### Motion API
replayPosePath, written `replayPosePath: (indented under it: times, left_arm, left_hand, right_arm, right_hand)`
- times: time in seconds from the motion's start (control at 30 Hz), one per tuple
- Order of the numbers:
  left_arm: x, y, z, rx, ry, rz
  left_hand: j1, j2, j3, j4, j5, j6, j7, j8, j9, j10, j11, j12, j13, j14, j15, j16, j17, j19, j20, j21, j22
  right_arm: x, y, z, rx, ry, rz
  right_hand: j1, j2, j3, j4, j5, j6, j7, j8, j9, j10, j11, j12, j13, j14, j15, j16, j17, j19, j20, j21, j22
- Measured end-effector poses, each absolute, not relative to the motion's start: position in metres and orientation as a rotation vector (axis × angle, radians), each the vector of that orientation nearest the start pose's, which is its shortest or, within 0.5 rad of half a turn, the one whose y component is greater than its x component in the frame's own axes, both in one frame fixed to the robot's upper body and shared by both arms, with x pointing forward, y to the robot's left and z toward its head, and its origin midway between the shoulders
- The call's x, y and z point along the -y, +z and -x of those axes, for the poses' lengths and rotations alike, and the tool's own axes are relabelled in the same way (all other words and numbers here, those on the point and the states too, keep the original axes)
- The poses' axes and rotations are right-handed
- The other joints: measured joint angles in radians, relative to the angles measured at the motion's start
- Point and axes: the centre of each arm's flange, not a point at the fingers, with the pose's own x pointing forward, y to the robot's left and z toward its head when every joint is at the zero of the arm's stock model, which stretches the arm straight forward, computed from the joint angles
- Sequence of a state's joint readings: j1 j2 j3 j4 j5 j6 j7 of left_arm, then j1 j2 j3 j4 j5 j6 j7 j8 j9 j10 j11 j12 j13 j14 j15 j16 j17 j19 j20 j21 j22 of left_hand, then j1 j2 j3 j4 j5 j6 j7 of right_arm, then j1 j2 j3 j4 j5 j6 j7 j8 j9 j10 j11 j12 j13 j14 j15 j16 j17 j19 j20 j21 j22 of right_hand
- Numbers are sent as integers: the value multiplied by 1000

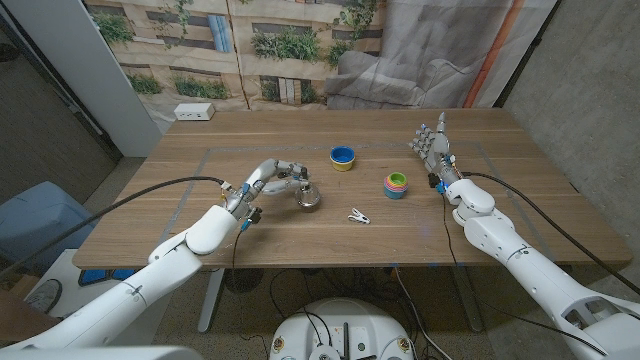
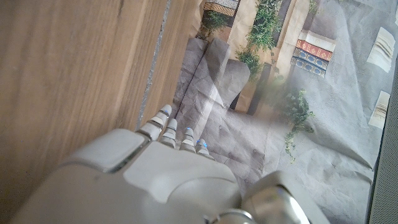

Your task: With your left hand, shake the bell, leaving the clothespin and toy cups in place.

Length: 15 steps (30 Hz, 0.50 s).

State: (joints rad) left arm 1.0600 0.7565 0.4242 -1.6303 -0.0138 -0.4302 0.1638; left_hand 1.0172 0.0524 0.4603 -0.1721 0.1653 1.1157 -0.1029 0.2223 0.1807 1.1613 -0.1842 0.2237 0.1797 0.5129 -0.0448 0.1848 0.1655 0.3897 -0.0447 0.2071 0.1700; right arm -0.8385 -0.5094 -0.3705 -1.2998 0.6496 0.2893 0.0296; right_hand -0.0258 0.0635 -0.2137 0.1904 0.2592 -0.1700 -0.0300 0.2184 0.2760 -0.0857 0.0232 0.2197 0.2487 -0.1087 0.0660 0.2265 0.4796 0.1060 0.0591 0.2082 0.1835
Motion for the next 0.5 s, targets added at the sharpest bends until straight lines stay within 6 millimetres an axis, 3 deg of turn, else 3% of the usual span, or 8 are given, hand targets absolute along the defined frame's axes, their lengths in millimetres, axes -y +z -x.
replayPosePath:
  times: [0.5]
  left_arm:
    - [-241,-56,-558,815,-222,-684]
  left_hand:
    - [0,0,-9,1,1,3,3,-2,4,4,3,-6,-1,9,-2,0,0,18,0,4,0]
  right_arm:
    - [290,-27,-653,594,207,-42]
  right_hand:
    - [0,0,0,0,0,0,0,0,0,0,0,0,0,0,0,0,0,0,0,0,0]
